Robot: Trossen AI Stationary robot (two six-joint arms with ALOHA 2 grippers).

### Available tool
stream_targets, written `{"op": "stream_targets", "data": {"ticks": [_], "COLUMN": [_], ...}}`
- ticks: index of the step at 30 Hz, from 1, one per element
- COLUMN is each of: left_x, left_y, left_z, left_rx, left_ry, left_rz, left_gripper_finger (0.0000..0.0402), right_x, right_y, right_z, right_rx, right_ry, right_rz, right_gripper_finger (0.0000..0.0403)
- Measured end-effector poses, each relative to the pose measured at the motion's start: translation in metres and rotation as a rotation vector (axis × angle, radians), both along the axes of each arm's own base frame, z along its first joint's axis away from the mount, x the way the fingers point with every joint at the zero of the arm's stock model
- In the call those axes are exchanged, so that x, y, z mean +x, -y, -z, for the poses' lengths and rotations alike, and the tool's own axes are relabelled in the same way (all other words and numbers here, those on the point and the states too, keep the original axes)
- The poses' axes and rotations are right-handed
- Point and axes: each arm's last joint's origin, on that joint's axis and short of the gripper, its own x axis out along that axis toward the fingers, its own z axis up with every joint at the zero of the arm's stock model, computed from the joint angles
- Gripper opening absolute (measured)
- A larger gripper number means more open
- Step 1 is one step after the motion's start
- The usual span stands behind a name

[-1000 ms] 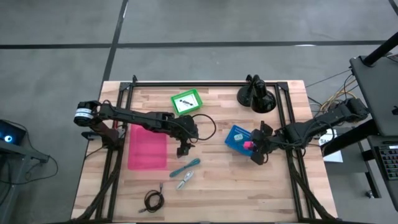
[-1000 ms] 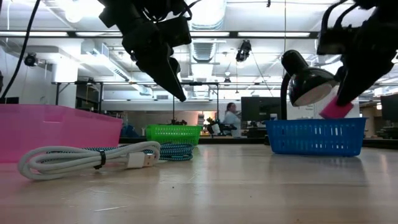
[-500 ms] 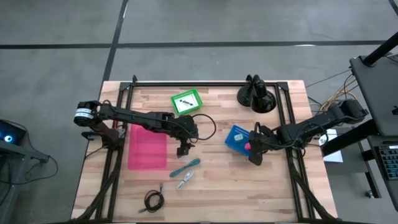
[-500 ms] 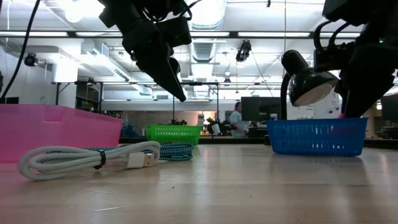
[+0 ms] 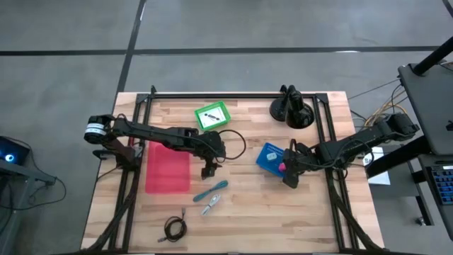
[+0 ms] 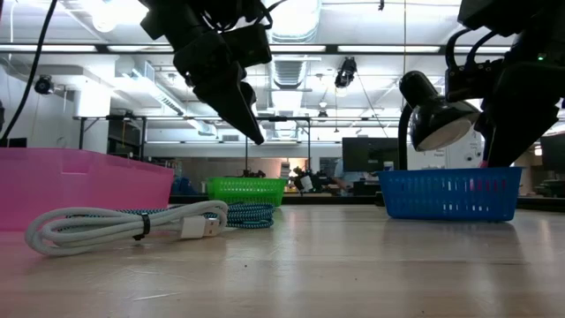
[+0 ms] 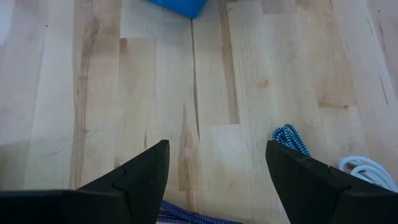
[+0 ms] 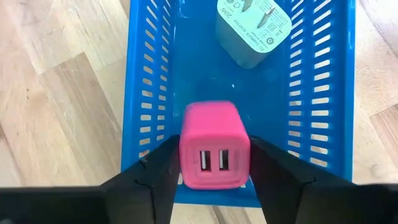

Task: Pick and place items into bin
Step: Put the pink charger adapter into the blue bin, then put the dark blue charger cable into the pink bin

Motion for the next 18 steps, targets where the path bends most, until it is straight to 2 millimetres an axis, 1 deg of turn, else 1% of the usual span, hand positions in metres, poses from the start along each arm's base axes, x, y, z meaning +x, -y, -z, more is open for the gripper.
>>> {"op": "stream_targets", "data": {"ticks": [6, 12, 18], "left_x": [0.000, 0.000, 0.000], "left_y": [0.000, 0.000, 0.000], "left_z": [0.001, 0.001, 0.001], "left_rx": [0.000, 0.000, 0.001], "left_ry": [-0.003, -0.002, -0.003], "left_rz": [0.000, 0.000, 0.000], "left_gripper_finger": [0.0250, 0.0250, 0.0250], "right_x": [0.000, 0.001, 0.012], "right_y": [0.000, 0.000, -0.004], "right_z": [0.000, 0.000, -0.005], "right_rx": [-0.002, -0.006, -0.067], "right_ry": [0.003, 0.011, 0.142], "right_rz": [0.001, -0.002, -0.109], "right_gripper_finger": [0.0189, 0.0195, 0.0196]}}
